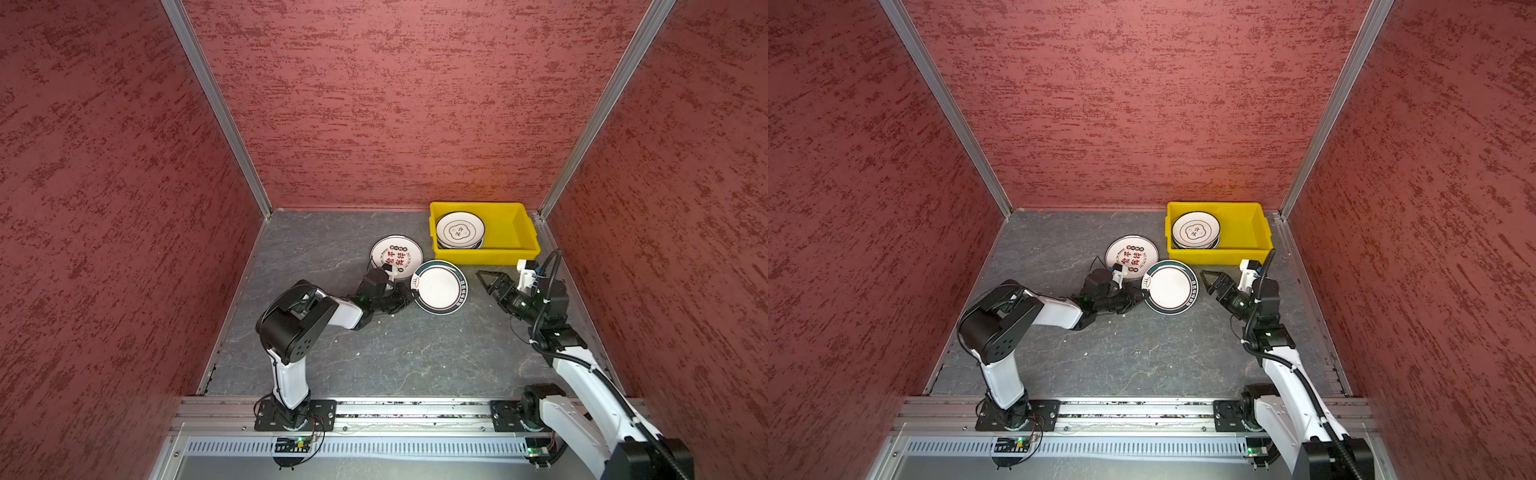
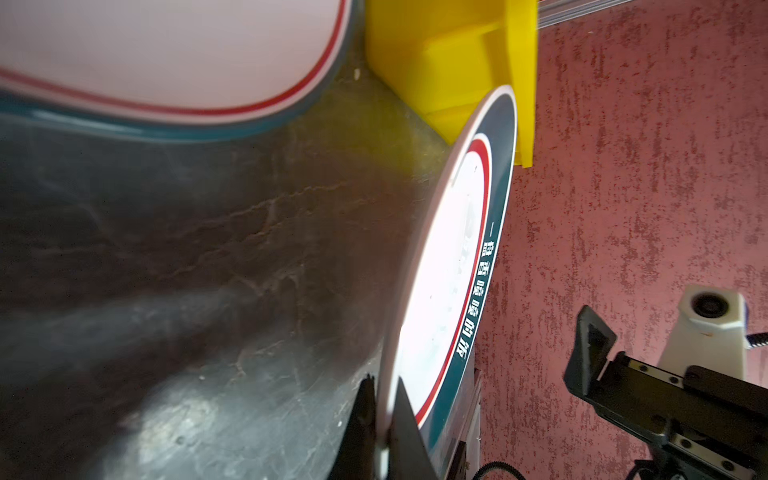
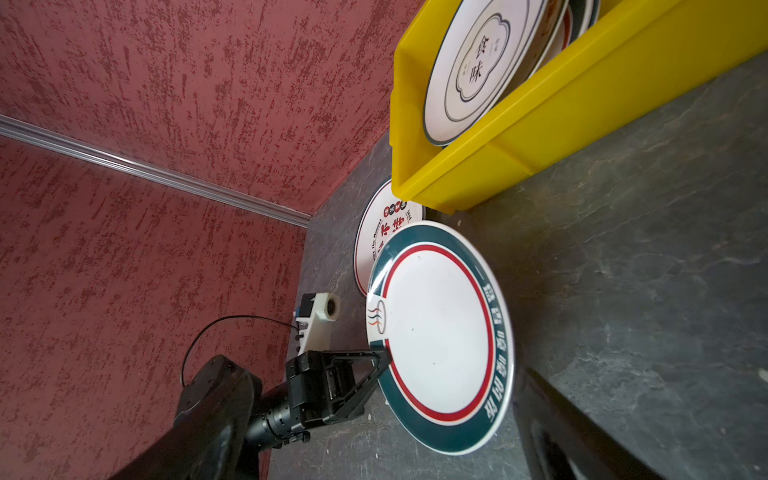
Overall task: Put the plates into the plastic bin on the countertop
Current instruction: 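Raise the rimmed plate upright with left gripper while right gripper approaches it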
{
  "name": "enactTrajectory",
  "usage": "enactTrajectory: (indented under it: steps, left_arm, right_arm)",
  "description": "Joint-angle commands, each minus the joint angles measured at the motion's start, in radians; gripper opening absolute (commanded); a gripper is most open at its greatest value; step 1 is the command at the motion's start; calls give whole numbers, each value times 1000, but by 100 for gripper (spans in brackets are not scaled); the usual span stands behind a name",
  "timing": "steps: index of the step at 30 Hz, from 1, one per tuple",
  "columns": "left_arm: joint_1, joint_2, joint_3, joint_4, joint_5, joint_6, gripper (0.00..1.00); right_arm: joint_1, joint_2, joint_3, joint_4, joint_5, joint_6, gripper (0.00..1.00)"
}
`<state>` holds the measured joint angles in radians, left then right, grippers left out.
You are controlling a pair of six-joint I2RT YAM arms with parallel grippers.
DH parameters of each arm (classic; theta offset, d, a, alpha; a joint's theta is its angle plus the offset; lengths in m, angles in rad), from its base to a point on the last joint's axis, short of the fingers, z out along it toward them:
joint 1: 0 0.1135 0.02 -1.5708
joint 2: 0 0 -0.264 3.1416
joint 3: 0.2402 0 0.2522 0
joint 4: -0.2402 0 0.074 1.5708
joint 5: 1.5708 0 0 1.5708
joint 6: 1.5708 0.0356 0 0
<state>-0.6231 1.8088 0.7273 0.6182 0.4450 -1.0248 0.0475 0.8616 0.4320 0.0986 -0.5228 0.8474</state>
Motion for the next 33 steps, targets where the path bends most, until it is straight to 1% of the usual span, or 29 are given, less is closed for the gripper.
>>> enactTrajectory:
  steps: [1,8,10,13,17,21,23,24,28,31,33]
  left_arm:
    - [-5,-90,20,-54,-23,63,0]
    - [-19,-307,58,-312,-128,213,0]
    - [-20,-361,58,-351,-151,240,0]
    - [-19,-431,51,-382,-174,259,0]
    - [-19,-496,45,-403,-182,269,0]
    - [-14,-516,44,-411,-168,263,0]
    - [-15,-519,44,-409,-160,258,0]
    - [-15,-519,45,-405,-153,256,0]
    - [-15,-515,47,-383,-141,248,0]
    - [-14,-506,48,-351,-119,242,0]
    - [-14,-499,55,-350,-115,238,0]
  right_arm:
    - [-6,-14,-12,13,2,-20,99]
    - [-6,-23,-3,20,-19,-69,99]
    - [-6,-19,-6,48,-41,-64,99]
    - [-5,13,-27,189,-132,-13,95]
    - [7,66,9,213,-169,-35,89]
    - [34,99,31,276,-217,-25,75]
    - [55,112,50,283,-234,-44,67]
    - [63,115,56,283,-239,-56,65]
    - [88,123,65,307,-240,-72,54]
    - [93,140,71,296,-216,-81,41]
    - [95,159,80,277,-213,-93,37]
